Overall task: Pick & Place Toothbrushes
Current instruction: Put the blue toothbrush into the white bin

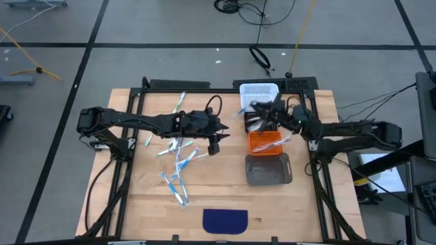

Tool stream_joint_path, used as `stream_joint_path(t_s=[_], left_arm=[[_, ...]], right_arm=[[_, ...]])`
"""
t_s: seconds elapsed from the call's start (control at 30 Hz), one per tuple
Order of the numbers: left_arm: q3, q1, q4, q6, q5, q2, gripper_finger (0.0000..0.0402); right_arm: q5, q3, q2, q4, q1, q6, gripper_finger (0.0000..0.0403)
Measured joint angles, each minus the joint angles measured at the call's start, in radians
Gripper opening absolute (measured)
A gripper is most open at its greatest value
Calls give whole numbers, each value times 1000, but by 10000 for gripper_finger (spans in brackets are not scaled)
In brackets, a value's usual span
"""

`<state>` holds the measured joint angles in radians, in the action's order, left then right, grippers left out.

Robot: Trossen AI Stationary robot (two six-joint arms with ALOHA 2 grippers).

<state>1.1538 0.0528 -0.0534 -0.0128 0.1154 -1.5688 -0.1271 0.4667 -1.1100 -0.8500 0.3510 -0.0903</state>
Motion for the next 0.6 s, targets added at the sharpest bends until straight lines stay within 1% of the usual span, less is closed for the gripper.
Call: stream_joint_path(t_s=[0.13, 0.3, 0.6], left_arm=[[0, 0, 3, -1, 0, 0, 141], [0, 0, 3, -6, 0, 0, 141], [0, 0, 3, -13, 26, 0, 141]], right_arm=[[9, 0, 47, 52, 122, -26, 16], [127, 0, 69, 87, 281, -118, 15], [302, 0, 31, 99, 503, -224, 15]])
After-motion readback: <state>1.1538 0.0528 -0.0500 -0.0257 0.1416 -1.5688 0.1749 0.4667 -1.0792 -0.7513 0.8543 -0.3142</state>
